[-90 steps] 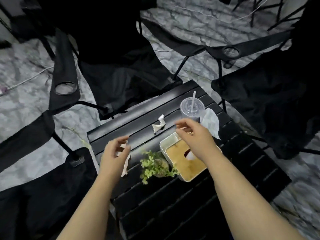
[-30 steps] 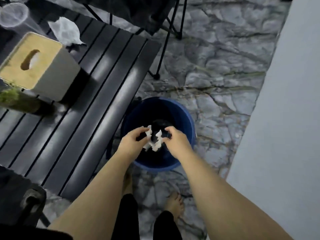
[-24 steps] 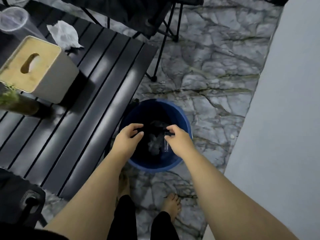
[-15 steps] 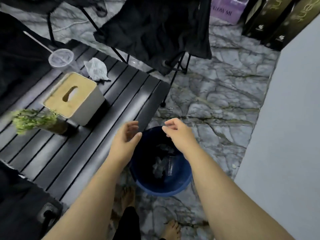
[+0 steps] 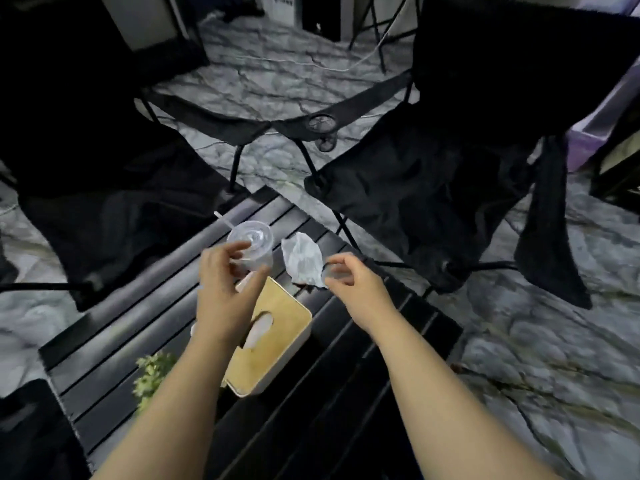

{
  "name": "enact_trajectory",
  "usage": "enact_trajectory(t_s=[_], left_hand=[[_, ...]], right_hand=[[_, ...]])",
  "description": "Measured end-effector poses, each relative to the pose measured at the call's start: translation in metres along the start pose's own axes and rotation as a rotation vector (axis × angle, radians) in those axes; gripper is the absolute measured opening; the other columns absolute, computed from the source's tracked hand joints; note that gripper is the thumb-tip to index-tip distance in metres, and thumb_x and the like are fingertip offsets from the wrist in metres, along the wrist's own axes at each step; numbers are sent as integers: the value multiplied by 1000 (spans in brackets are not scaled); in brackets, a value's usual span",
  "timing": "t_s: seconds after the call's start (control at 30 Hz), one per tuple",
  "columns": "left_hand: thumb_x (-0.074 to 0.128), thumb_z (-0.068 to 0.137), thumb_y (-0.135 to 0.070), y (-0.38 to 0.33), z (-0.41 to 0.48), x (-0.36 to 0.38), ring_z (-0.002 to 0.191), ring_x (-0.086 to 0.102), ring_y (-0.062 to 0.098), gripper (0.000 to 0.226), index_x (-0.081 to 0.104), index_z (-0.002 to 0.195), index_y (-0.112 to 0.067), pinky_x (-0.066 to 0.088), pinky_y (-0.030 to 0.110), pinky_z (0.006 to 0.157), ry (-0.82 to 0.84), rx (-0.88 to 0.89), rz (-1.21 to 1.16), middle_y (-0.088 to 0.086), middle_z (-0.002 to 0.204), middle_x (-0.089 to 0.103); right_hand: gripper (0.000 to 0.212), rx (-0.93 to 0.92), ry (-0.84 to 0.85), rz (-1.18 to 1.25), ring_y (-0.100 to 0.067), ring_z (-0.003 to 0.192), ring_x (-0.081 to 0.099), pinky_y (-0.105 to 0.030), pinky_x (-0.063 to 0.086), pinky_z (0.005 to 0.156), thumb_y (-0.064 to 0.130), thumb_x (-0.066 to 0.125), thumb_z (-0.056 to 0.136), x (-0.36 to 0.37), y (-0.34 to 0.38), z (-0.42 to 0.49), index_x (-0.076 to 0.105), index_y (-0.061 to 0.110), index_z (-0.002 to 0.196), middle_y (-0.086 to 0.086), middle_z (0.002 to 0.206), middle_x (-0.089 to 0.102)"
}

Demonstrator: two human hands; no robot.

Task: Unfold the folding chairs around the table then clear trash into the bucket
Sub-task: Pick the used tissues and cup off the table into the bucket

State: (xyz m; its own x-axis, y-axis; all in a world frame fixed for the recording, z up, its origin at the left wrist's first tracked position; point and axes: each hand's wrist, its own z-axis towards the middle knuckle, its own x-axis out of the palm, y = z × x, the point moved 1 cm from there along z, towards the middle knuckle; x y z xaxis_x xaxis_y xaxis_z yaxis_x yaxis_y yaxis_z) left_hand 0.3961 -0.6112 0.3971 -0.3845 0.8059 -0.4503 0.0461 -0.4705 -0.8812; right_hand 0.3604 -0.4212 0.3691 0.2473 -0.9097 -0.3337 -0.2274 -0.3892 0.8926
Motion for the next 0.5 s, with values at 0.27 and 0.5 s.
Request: enact_trajectory(t_s=[0.27,0.5], left_hand=[[78,66,-42,57,69,15,144,15,15,69,32,110,-69,23,32,107,268,-119,122,-4,159,7],[73,76,-31,89,84,33,131,34,14,63,41,130,-40,32,36,108,205,-125,80,-9,134,38]], right_hand=[[55,-41,45,-204,-19,136,26,-30,28,108,13,63,84,51,-22,104,48,34,133,3,148,30],[57,51,121,-382,-17,118,36,-32,34,105,18,63,86,80,-65,134,43,39,136,2,126,38]])
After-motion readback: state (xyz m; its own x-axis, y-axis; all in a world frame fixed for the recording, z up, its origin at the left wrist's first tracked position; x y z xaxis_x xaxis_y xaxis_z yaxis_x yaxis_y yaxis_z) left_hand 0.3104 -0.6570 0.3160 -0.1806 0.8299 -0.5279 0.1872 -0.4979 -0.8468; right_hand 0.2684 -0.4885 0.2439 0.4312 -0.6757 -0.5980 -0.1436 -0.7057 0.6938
